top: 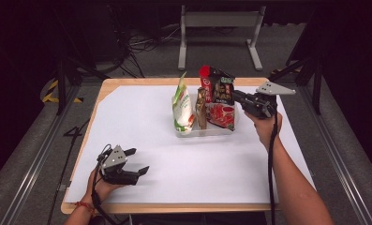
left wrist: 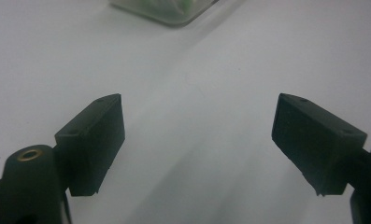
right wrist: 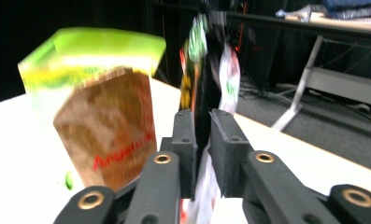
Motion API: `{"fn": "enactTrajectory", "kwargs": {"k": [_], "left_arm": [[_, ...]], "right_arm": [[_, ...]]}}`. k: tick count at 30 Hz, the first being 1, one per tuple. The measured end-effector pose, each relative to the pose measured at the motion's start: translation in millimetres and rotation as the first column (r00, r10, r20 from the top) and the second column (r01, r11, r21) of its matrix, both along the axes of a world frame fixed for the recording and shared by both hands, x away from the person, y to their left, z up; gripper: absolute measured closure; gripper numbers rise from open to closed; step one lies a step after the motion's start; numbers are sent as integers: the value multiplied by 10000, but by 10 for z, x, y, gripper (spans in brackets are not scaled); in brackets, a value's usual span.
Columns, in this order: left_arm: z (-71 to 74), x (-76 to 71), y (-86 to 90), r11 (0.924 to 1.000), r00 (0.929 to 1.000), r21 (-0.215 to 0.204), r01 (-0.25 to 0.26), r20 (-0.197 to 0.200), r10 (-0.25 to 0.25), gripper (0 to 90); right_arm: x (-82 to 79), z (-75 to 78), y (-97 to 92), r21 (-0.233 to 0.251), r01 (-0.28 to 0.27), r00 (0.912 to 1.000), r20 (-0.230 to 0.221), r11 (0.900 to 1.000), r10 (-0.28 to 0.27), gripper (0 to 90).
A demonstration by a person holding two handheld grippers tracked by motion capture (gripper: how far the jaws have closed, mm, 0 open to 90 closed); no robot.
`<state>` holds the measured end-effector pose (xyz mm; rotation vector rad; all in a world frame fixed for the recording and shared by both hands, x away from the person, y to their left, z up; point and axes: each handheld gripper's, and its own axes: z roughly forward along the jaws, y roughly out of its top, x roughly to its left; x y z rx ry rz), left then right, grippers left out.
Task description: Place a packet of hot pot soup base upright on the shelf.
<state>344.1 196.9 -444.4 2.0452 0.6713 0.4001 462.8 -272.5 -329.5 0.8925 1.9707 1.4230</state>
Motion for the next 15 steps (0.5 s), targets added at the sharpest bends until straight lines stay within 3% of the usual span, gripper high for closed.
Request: {"fn": "enactTrajectory", "kwargs": {"k": [5, 15], "left_arm": [[13, -5, -13, 10000, 10000, 55, 34, 62, -35, 183], [21, -15, -8, 9999, 9999, -47, 133, 103, -133, 199]], "right_arm": [[-97, -133, -49, -231, -216, 9995, -242, 9995, 211, 881], [-234, -361, -69, -966, -348, 9945, -1017, 9947, 249, 900]]}}
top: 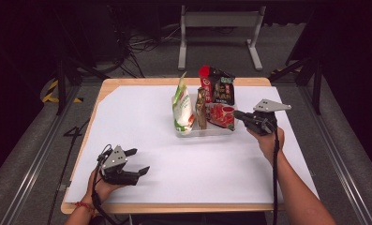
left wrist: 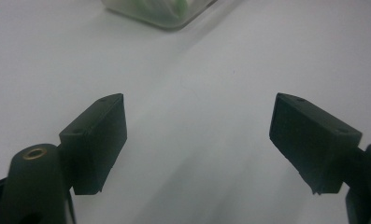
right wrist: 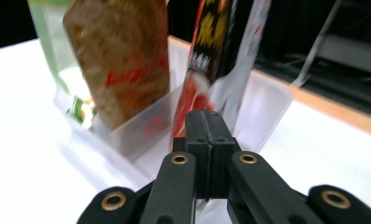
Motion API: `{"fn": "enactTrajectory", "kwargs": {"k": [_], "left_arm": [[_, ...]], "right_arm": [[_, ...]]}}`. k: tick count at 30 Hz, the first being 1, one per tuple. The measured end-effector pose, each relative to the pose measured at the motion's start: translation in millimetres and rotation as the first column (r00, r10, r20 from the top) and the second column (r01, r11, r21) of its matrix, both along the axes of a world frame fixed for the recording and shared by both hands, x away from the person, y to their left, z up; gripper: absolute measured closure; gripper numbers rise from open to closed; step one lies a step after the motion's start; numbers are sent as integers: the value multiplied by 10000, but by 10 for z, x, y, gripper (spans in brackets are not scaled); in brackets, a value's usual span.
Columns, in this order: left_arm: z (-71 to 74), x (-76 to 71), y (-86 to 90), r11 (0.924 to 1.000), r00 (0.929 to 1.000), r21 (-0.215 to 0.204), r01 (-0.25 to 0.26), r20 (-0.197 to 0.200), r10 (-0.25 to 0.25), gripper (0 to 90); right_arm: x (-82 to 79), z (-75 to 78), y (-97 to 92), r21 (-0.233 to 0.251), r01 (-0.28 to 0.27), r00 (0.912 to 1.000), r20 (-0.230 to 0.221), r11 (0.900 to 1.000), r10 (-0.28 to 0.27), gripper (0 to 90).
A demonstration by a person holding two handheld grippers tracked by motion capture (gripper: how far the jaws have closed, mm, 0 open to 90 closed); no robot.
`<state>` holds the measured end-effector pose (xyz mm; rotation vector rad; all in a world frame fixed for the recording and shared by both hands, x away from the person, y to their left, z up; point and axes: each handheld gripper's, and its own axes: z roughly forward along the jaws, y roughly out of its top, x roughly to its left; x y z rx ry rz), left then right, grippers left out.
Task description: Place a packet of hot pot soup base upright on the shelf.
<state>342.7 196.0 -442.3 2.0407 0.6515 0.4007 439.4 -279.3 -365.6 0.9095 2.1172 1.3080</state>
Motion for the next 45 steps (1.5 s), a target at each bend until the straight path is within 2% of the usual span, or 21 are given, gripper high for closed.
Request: {"fn": "enactTrajectory", "kwargs": {"k": [7, 10, 14, 18, 23, 26, 32, 36, 38, 41, 43, 45], "left_arm": [[-2, -5, 5, 10000, 10000, 59, 49, 28, -49, 198], [-6, -1, 1, 10000, 10000, 18, 20, -15, -20, 197], [-16, 18, -14, 9999, 9999, 77, 95, -85, -94, 198], [-29, 35, -17, 9997, 9998, 208, 152, -121, -150, 198], [-32, 23, 20, 10000, 9998, 9, 71, -203, -70, 198], [-27, 19, 27, 10000, 9998, -48, 75, -184, -76, 198], [-24, 13, 2, 9998, 9997, 8, 202, -161, -202, 197], [-16, 4, -12, 9996, 9996, -16, 289, -20, -289, 194], [-15, 0, -22, 9996, 9996, -51, 282, -1, -282, 194], [-8, -10, -23, 10000, 9997, 64, -7, 254, 5, 198], [-2, -6, 3, 9999, 9998, -104, -124, 159, 125, 202], [-10, -1, 16, 9998, 9998, -90, -185, 67, 186, 204]], "right_arm": [[-59, -123, 42, -560, -76, 9994, -339, 9984, 57, 900], [-52, -219, 52, -944, -13, 9980, -636, 9955, -47, 900], [-21, -297, 51, -815, 41, 9961, -870, 9967, -112, 900], [19, -341, 105, -1186, 219, 9945, -991, 9927, -338, 900], [72, -388, 107, -947, 464, 9911, -1196, 9944, -576, 900], [98, -391, 120, -945, 595, 9877, -1387, 9937, -723, 900], [176, -392, 196, -1268, 1051, 9707, -2023, 9863, -1295, 900], [132, -349, 179, -1089, 980, 9766, -1805, 9892, -1166, 896], [87, -301, 148, -974, 975, 9814, -1559, 9905, -1120, 889], [26, -249, 101, -756, 924, 9836, -1484, 9928, -1029, 890], [-36, -212, 71, -707, 789, 9866, -1373, 9944, -881, 892], [-107, -185, 34, -662, 693, 9889, -1269, 9954, -772, 894]]}}
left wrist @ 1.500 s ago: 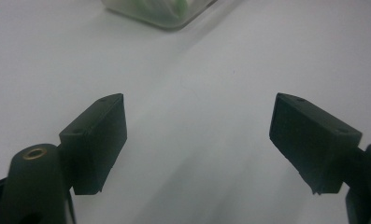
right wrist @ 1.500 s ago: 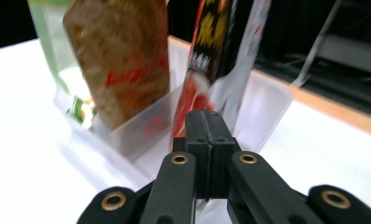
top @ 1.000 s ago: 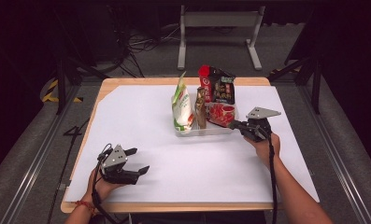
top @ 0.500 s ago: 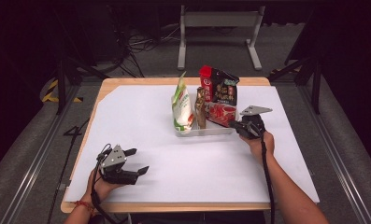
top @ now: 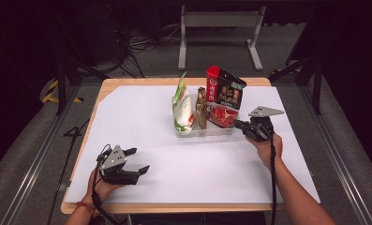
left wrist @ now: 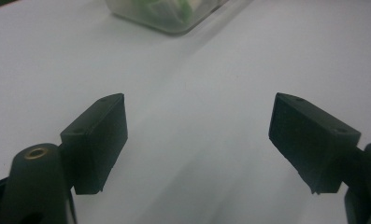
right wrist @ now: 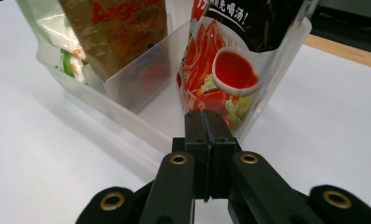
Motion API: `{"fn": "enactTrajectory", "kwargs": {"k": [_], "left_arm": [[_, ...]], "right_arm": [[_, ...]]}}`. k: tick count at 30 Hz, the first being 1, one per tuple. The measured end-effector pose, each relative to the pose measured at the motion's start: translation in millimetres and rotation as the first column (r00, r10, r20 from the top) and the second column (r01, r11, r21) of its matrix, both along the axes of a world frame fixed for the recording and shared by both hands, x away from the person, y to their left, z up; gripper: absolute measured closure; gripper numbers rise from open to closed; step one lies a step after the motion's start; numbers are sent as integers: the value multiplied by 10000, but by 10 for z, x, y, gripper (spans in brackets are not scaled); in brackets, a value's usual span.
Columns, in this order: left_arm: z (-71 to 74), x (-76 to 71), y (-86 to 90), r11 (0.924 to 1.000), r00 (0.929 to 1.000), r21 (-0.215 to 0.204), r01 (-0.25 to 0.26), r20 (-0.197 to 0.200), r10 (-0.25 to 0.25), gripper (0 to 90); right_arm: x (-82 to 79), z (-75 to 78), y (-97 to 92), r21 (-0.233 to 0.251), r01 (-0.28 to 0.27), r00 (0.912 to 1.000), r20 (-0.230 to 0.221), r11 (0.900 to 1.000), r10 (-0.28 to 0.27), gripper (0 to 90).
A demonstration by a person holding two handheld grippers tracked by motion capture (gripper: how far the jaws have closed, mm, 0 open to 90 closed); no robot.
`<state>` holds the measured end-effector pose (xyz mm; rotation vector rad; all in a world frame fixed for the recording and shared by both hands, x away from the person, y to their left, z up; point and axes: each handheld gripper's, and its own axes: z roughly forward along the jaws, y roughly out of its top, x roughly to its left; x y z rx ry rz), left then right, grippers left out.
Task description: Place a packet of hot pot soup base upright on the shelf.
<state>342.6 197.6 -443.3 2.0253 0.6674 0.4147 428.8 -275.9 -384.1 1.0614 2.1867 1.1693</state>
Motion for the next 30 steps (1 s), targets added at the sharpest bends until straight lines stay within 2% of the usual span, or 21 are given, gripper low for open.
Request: {"fn": "enactTrajectory", "kwargs": {"k": [6, 7, 8, 10, 12, 15, 18, 21, 24, 26, 30], "left_arm": [[-3, 5, 3, 9999, 9998, 7, -138, -112, 138, 209], [-4, -1, 5, 9999, 9999, 57, -152, -37, 152, 209], [0, -15, 12, 9997, 9998, 41, -221, 35, 220, 209], [12, -25, 27, 9992, 9990, -30, -386, 222, 387, 216], [33, -18, 41, 9985, 9980, -174, -525, 335, 530, 218], [34, -10, 37, 9987, 9986, -239, -445, 258, 452, 218], [16, -19, 26, 9994, 9990, 8, -353, 275, 352, 216], [23, -22, 23, 9994, 9991, -83, -328, 265, 330, 214], [20, -25, 18, 9996, 9993, -6, -298, 240, 298, 214], [14, -22, 7, 9996, 9995, 115, -251, 202, 249, 214], [10, -16, -9, 9998, 9997, 127, -164, 208, 162, 213]], "right_arm": [[-277, 25, -183, 64, -109, 9996, 256, 9999, 107, 870], [-277, 25, -183, 64, -109, 9996, 256, 9999, 107, 870], [-318, 24, -215, 257, -341, 9990, 311, 9991, 333, 866], [-392, 28, -250, 24, -418, 9983, 414, 9991, 417, 855], [-456, 38, -276, -225, -777, 9959, 439, 9967, 786, 836], [-576, 26, -321, -530, -1067, 9932, 421, 9929, 1090, 780], [-680, 2, -389, -425, -1056, 9934, 412, 9935, 1074, 756], [-770, -21, -476, -432, -1043, 9932, 470, 9936, 1063, 722], [-806, -42, -513, -498, -975, 9938, 488, 9940, 999, 712], [-846, -61, -565, -336, -979, 9940, 463, 9946, 994, 698], [-911, -86, -637, -333, -866, 9951, 459, 9957, 881, 669]]}}
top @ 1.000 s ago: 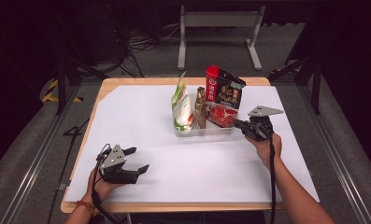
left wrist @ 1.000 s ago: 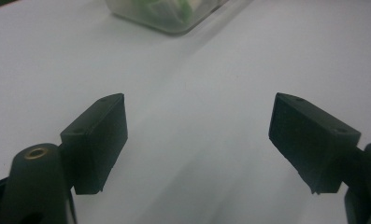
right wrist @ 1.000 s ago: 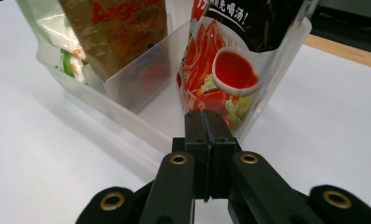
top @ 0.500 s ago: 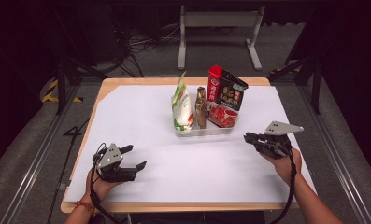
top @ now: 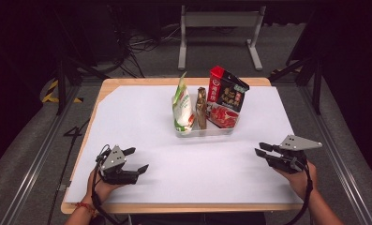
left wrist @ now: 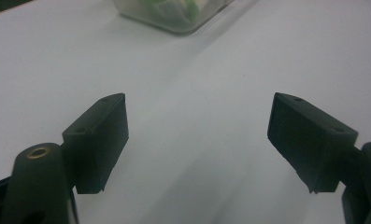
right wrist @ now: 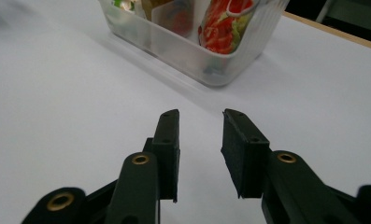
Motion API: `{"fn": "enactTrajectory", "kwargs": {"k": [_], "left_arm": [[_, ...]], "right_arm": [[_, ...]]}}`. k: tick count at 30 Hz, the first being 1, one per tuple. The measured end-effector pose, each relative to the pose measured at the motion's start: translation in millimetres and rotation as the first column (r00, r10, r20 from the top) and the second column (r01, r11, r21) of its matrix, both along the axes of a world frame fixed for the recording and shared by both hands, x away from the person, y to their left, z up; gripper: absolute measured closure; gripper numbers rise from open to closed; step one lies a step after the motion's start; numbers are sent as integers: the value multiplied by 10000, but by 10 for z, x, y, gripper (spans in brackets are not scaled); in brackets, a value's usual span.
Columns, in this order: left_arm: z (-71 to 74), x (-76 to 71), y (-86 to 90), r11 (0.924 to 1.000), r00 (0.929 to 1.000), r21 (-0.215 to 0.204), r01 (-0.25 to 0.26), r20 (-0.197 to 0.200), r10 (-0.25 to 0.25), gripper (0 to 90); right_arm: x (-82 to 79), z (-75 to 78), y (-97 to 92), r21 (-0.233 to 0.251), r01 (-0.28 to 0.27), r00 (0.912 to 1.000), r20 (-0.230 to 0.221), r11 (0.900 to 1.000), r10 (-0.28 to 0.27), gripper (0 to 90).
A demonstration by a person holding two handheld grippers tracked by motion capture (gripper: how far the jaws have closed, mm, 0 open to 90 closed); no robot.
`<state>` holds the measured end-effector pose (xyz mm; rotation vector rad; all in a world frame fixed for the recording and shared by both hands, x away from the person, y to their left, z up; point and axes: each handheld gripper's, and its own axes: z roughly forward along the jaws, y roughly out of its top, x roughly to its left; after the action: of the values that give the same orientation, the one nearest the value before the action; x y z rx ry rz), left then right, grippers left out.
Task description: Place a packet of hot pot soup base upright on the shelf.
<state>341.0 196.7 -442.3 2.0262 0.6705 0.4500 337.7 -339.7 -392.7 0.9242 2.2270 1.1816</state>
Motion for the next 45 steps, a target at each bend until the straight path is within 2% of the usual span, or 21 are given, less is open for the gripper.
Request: {"fn": "enactTrajectory", "kwargs": {"k": [4, 15, 18, 26, 33, 37, 38, 42, 45], "left_arm": [[-6, 0, -2, 10000, 10000, 60, 65, -46, -65, 212], [2, 10, 21, 10000, 10000, -8, 16, -34, -16, 210], [3, 8, 13, 10000, 10000, -21, 15, -34, -16, 209], [10, 16, 8, 10000, 10000, 50, 10, -3, -10, 208], [-5, 19, 8, 10000, 10000, 91, 18, -85, -18, 206], [1, 25, 18, 10000, 9999, 49, 15, -104, -14, 206], [6, 29, 4, 9998, 9999, 154, 153, -82, -151, 204], [9, 19, -19, 9993, 9996, 275, 265, -61, -264, 194], [5, 2, -25, 9989, 9995, 354, 302, -112, -298, 189]], "right_arm": [[-53, -29, -71, -151, 157, 9999, 58, 9998, -156, 625], [-129, -115, -221, -165, 359, 9993, 45, 9992, -358, 539], [-156, -141, -271, -182, 470, 9989, 70, 9987, -469, 483], [-273, -236, -414, -13, 547, 9984, 106, 9985, -546, 388], [-355, -284, -533, 178, 847, 9958, 339, 9962, -852, 279], [-379, -324, -601, 255, 1197, 9923, 301, 9925, -1205, 244], [-395, -333, -613, 289, 1294, 9909, 341, 9912, -1304, 237], [-446, -351, -634, 120, 1423, 9881, 566, 9898, -1428, 232], [-464, -358, -640, 158, 1520, 9869, 531, 9883, -1526, 223]]}}
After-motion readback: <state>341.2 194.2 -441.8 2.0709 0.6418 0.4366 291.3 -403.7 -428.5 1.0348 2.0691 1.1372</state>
